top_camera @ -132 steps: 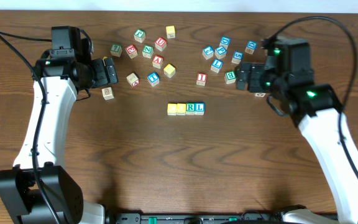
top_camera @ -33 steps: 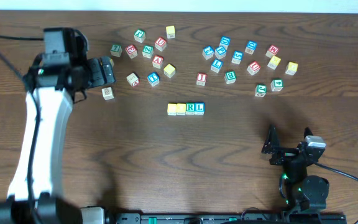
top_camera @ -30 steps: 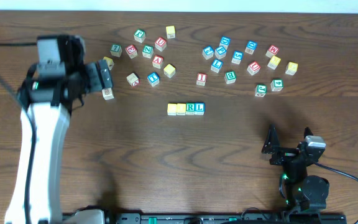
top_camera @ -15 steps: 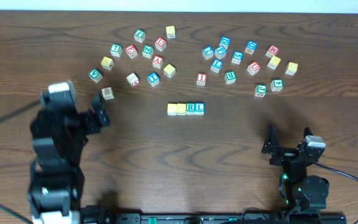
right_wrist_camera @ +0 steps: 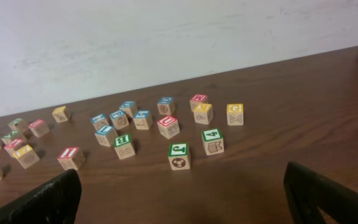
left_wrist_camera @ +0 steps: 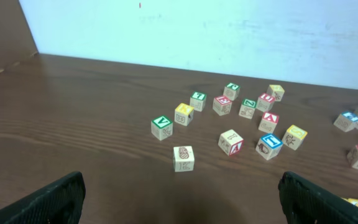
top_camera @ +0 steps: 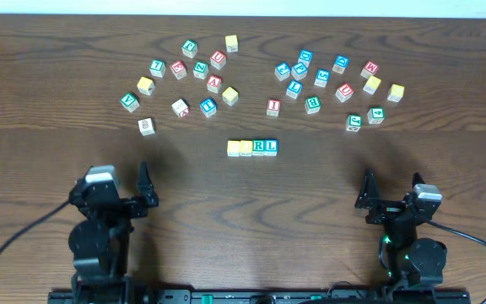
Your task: Spell out CORL
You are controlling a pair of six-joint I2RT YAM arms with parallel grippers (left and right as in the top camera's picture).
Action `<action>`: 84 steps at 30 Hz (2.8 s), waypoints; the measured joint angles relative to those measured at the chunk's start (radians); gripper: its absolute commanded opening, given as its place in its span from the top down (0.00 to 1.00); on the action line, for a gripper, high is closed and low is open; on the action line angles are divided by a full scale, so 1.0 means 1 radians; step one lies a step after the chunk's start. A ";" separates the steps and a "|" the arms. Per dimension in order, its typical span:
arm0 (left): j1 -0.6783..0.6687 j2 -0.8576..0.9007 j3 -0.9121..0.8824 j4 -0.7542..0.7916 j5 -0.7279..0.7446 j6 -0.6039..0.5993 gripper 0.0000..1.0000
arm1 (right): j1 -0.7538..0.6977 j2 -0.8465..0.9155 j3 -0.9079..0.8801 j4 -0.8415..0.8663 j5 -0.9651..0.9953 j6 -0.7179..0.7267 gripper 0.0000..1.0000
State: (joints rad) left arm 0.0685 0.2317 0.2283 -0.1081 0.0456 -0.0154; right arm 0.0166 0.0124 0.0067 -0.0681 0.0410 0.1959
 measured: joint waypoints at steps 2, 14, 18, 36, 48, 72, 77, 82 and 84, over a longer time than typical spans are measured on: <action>0.000 -0.048 -0.030 0.002 0.000 0.010 0.02 | 0.000 0.000 0.000 0.000 0.000 0.000 0.01; 0.000 -0.203 -0.183 0.063 0.000 0.025 0.02 | 0.000 0.000 0.000 0.000 0.000 0.000 0.01; 0.000 -0.219 -0.206 0.087 0.000 0.029 0.02 | 0.000 0.000 0.000 0.000 0.000 0.000 0.01; 0.000 -0.221 -0.211 0.082 0.000 0.039 0.02 | 0.000 0.000 0.000 0.000 0.000 0.000 0.01; 0.000 -0.221 -0.211 0.081 0.001 0.039 0.02 | 0.000 0.000 0.000 0.000 0.000 0.000 0.01; 0.000 -0.221 -0.211 0.082 0.001 0.039 0.02 | 0.000 0.000 0.000 0.000 0.000 0.000 0.01; 0.000 -0.221 -0.211 0.082 0.001 0.039 0.02 | 0.000 0.000 0.000 0.000 0.000 0.000 0.01; 0.000 -0.221 -0.211 0.082 0.001 0.039 0.02 | 0.000 0.000 0.000 0.000 0.000 0.000 0.01; 0.000 -0.221 -0.211 0.082 0.001 0.039 0.02 | 0.000 0.000 0.000 0.000 0.000 0.000 0.01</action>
State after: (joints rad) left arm 0.0685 0.0109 0.0174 -0.0265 0.0467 0.0235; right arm 0.0170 0.0120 0.0067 -0.0677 0.0410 0.1959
